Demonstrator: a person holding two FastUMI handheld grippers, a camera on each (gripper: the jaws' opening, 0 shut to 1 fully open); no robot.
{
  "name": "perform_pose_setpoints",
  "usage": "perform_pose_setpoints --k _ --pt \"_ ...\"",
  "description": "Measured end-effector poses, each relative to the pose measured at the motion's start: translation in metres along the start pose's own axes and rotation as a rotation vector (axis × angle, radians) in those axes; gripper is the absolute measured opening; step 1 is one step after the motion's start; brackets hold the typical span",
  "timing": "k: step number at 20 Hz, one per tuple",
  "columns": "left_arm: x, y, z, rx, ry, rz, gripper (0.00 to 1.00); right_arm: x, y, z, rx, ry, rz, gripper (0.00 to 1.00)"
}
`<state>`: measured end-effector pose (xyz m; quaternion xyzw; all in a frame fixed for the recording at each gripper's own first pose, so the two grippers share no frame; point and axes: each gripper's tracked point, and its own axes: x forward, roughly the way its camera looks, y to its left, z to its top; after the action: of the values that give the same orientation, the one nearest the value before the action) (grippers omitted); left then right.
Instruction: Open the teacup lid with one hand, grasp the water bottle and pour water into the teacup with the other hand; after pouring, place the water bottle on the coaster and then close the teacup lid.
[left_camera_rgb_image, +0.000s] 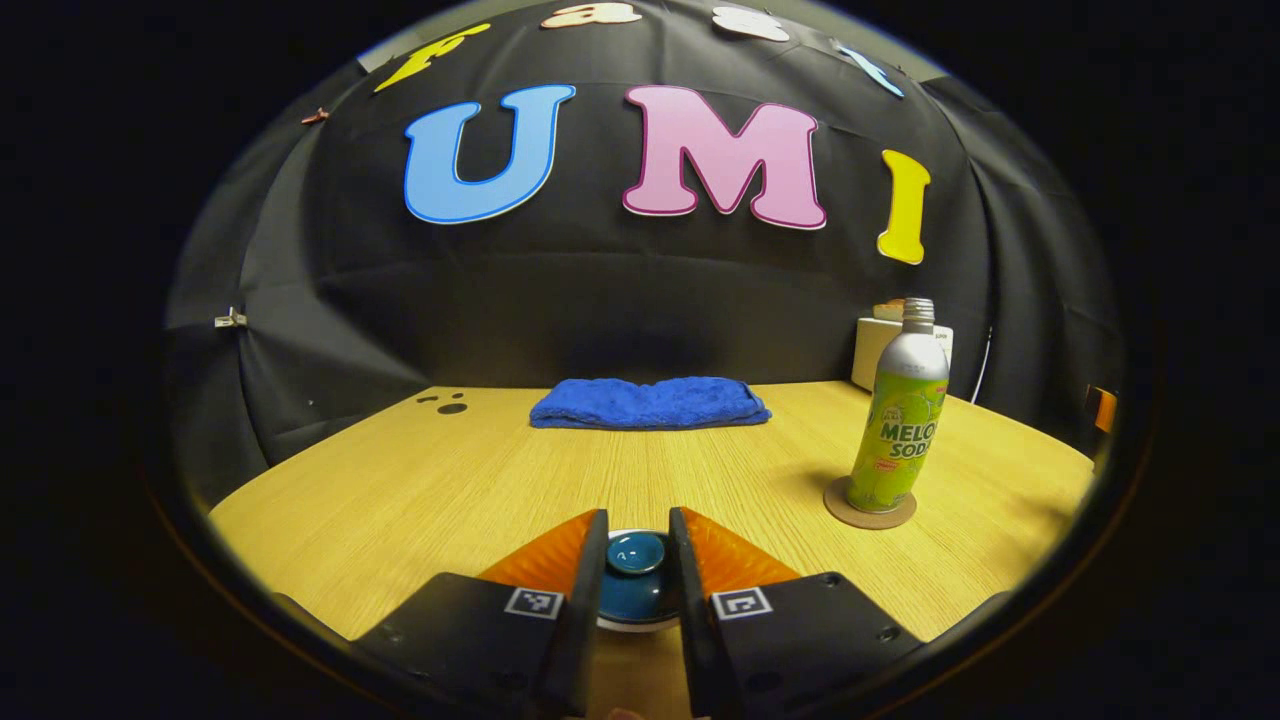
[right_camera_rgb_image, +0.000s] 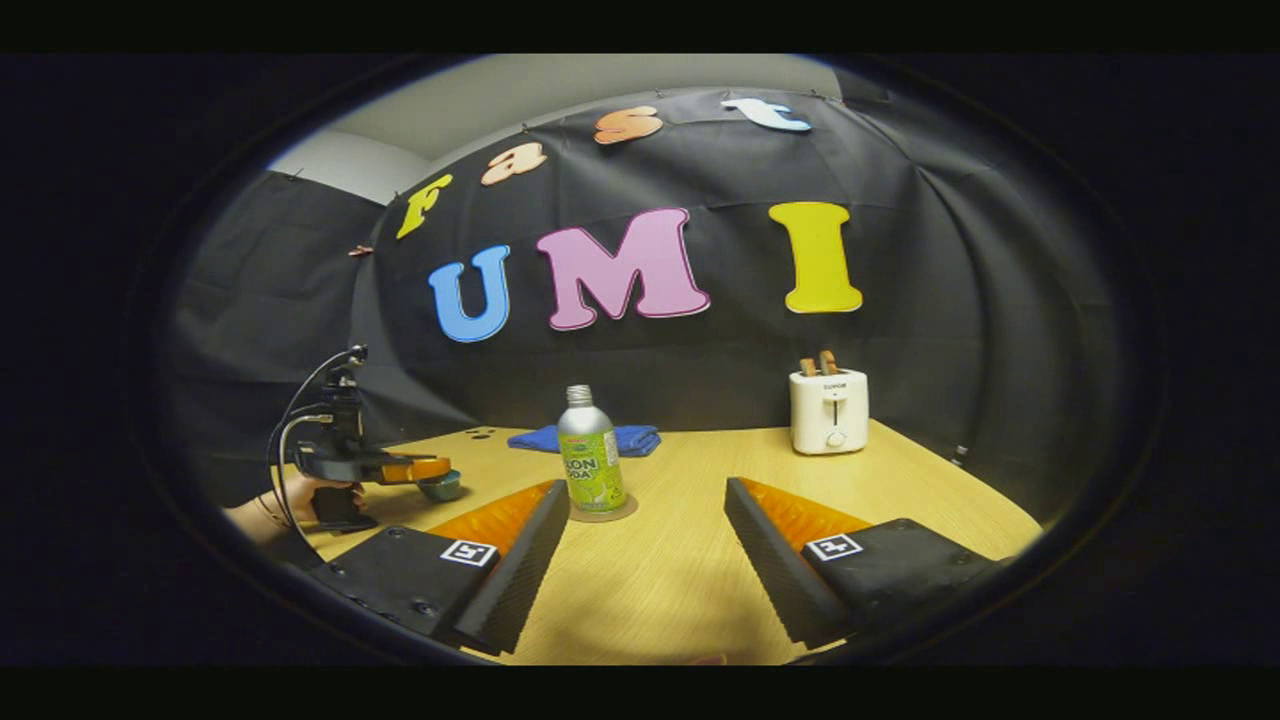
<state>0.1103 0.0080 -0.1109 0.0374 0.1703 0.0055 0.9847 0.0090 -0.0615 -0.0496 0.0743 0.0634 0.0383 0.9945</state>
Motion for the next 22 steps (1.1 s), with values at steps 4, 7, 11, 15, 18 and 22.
perform_pose_setpoints --k 4,7,11,15,18,22 --pt "-0.015 -0.002 0.01 -0.032 -0.045 0.001 0.65 -0.001 0.004 0.004 0.001 -0.011 0.004 0.96" --pt "-0.04 -0.004 0.031 -0.044 -0.127 0.009 0.86 -0.002 0.016 0.009 -0.004 -0.025 0.017 0.96" --pt "-0.082 -0.023 0.043 -0.048 -0.196 -0.03 0.92 -0.004 0.034 0.014 -0.009 -0.042 0.047 0.96" --pt "-0.11 -0.034 0.036 -0.041 -0.214 -0.057 0.92 -0.006 0.047 0.016 -0.025 -0.053 0.056 0.98" --pt "-0.121 -0.029 0.027 -0.069 -0.216 -0.061 0.92 -0.008 0.049 0.019 -0.038 -0.067 0.043 0.98" --pt "-0.128 -0.017 0.032 -0.1 -0.222 -0.046 0.92 -0.01 0.051 0.023 -0.049 -0.077 0.029 0.98"
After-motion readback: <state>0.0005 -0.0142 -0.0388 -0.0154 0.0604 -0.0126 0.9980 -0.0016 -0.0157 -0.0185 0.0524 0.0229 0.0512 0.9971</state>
